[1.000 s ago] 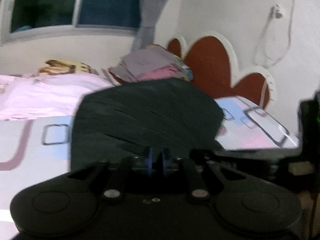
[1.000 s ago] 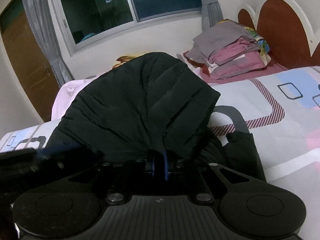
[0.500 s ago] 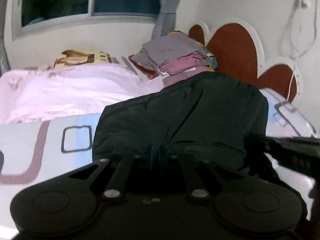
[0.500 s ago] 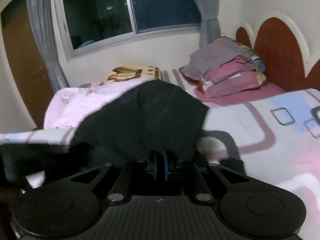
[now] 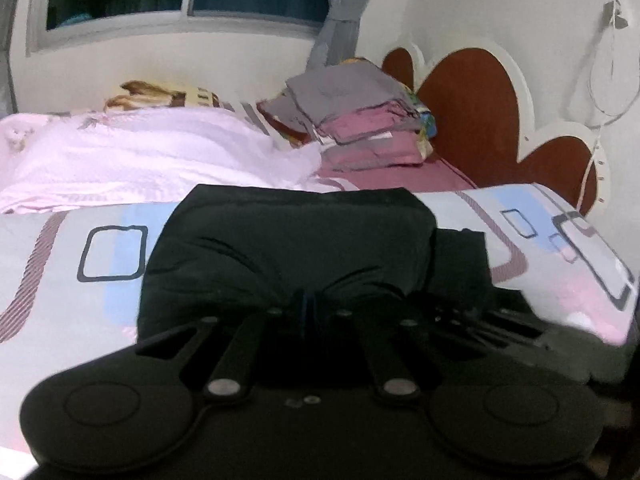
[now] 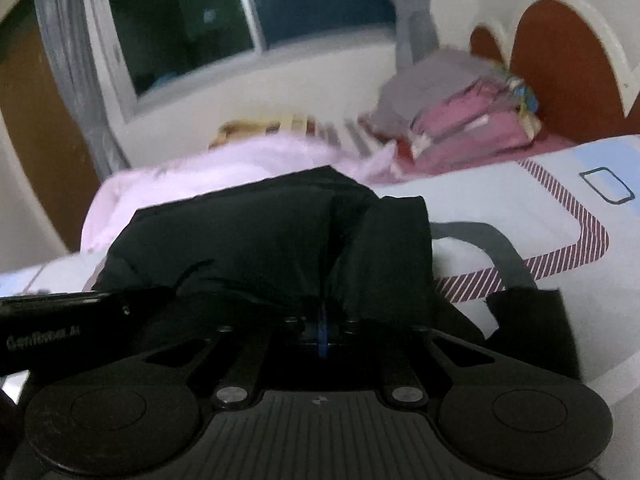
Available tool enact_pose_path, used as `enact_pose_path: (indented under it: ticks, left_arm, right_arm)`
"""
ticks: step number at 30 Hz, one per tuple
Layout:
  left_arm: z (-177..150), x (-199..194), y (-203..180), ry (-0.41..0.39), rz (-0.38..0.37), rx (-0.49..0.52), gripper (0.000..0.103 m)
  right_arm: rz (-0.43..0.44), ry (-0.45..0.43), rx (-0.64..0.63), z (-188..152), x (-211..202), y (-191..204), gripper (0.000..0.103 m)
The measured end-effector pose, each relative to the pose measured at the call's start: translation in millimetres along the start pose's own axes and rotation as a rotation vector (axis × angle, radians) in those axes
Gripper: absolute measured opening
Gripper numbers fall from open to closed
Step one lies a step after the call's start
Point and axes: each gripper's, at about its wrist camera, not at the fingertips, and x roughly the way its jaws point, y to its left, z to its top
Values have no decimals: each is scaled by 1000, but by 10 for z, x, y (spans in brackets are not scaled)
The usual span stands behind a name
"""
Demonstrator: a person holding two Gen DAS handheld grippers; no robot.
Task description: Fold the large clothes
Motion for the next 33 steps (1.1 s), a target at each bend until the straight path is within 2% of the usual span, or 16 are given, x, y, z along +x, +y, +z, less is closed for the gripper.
enact_pose_path:
  ticks: [2,4,6,10,16,19,23,25,27,31,33]
  left_arm:
    - [-32,29,-55,-11,18,22,1]
    - [-12,26,-70,-6,23,30,1]
    - [27,-5,-132,7,38,83,1]
    - [80,-172,-229,40,65,199,1]
    - [49,-631,-304,34,64,244,1]
    - [9,-767,-306,39,65,255,1]
    - [-61,-859,-297,52,56,238,1]
    - [-168,-756,-333,64,67,272,1]
    - [-277,-576,-400,66,102,309,1]
    - [-214,-514,-411,105,110,319,0]
    - [-127,-592,-407,119,96,330,0]
  right_arm:
    - [-3,-27,13,-33,7,-31,0]
    - [-20,-16,-30,7,6,26,0]
    - [-23,-4,-50,28,-26,66,0]
    - [-42,65,-183,145,-67,202,0]
    - [-63,187,-261,249,-145,355,0]
    - [-62,213,-279,290,-374,401,0]
    - [-47,242,-276,134,-610,358,0]
    - [-39,263,-261,-52,-512,295,0]
    - [-42,246,-245,-143,-355,221,0]
    - [-46,271,-226,-66,-289,201,0]
    - [-11,275,-163,54,-377,112,0]
